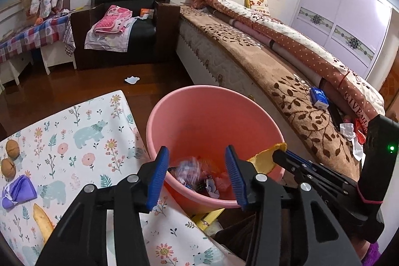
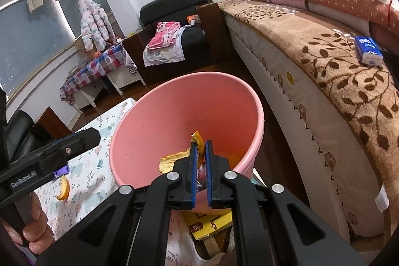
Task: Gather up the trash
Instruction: 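Open both tools to drop the wrapper and orange peel into the bucket, then move both open tools back over the table toward the purple cloth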
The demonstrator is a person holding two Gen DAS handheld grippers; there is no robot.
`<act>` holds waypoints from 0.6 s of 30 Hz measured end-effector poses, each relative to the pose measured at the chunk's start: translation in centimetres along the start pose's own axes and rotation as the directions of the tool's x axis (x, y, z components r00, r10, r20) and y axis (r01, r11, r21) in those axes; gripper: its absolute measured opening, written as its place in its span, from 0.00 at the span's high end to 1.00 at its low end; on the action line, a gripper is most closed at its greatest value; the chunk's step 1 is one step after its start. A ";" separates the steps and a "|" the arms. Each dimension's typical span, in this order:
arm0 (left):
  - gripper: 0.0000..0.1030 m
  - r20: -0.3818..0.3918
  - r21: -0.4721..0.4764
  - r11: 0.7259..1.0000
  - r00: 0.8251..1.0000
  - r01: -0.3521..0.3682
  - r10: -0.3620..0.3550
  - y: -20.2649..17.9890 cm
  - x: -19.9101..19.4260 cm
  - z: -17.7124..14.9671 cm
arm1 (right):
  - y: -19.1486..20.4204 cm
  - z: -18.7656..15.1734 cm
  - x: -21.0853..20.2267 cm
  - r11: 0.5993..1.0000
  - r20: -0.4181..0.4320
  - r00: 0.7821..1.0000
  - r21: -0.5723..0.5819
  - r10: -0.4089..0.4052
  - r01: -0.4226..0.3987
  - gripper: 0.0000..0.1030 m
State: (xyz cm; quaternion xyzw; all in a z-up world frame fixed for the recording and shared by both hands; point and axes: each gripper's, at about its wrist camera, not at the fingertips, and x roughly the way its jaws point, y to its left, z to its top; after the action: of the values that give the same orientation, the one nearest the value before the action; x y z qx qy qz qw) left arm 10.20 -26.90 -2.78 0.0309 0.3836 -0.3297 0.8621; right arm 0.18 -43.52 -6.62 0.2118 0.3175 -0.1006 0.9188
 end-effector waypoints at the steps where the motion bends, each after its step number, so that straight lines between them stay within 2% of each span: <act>1: 0.55 0.002 -0.003 1.000 1.000 0.000 0.000 0.1 -0.1 -0.1 | 0.0 0.0 0.0 1.000 -0.001 1.000 -0.001 -0.002 0.002 0.93; 3: 0.55 0.005 -0.009 1.000 1.000 -0.003 0.003 0.2 -0.4 -0.2 | 0.1 0.0 0.0 1.000 -0.001 1.000 -0.002 -0.004 0.004 0.89; 5: 0.55 0.008 -0.016 1.000 1.000 -0.005 0.005 0.5 -0.8 -0.4 | 0.1 0.0 -0.2 1.000 0.008 1.000 0.000 0.000 0.000 0.75; 6: 0.55 0.009 -0.019 1.000 1.000 -0.007 0.007 0.7 -1.0 -0.5 | 0.2 0.0 -0.4 1.000 0.013 1.000 0.000 0.006 -0.006 0.73; 18: 0.55 0.074 -0.021 0.998 0.995 -0.063 0.064 2.3 -5.4 -1.8 | 3.7 -0.2 -2.6 0.996 0.054 0.997 -0.075 0.052 -0.048 0.72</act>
State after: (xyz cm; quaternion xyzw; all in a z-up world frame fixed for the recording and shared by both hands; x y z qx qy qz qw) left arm 7.76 -21.62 -0.78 0.0227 0.3532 -0.2994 0.8860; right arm -0.78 -39.99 -3.88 0.1830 0.2896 -0.0716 0.9368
